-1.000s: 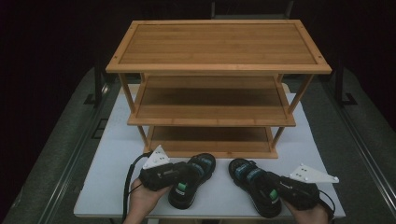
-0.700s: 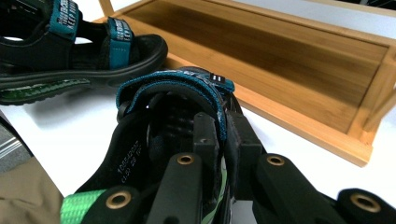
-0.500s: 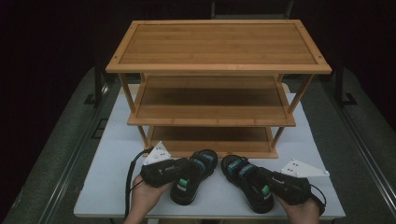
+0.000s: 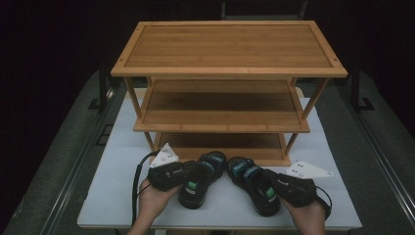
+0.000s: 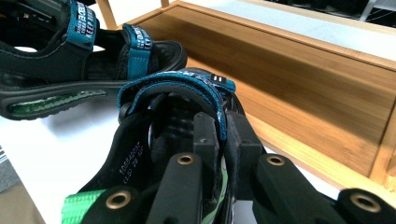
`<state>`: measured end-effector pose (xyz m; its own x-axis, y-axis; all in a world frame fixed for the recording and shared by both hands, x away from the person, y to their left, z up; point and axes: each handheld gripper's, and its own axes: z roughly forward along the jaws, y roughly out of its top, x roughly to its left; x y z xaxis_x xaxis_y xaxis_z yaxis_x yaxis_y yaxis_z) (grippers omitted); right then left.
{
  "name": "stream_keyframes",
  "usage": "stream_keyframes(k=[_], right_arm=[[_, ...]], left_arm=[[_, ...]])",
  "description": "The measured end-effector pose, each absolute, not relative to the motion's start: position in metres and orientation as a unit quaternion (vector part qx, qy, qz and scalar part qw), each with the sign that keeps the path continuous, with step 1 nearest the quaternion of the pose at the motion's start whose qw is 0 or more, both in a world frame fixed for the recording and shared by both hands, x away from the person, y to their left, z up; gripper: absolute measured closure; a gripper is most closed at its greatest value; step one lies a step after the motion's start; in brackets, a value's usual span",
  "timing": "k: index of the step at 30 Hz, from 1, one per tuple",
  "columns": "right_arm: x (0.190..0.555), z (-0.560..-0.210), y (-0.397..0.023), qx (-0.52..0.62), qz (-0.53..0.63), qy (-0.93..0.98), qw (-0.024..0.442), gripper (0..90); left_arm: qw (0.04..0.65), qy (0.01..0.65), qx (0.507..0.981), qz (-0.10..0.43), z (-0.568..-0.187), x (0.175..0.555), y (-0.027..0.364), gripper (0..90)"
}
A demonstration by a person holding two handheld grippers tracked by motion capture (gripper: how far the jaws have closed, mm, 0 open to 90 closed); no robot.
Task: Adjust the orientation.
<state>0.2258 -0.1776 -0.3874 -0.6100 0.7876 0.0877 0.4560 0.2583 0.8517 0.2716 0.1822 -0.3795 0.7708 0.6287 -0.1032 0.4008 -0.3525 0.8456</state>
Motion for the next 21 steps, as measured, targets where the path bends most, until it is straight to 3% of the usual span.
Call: stream_keyframes(k=[21], right_arm=[[0.253, -0.385, -0.155, 0.430, 0.454, 0.753, 0.204, 83.3]], left_arm=[[0.465, 0.340, 0.804, 0.148, -0.384, 0.289, 0.174, 76.6]])
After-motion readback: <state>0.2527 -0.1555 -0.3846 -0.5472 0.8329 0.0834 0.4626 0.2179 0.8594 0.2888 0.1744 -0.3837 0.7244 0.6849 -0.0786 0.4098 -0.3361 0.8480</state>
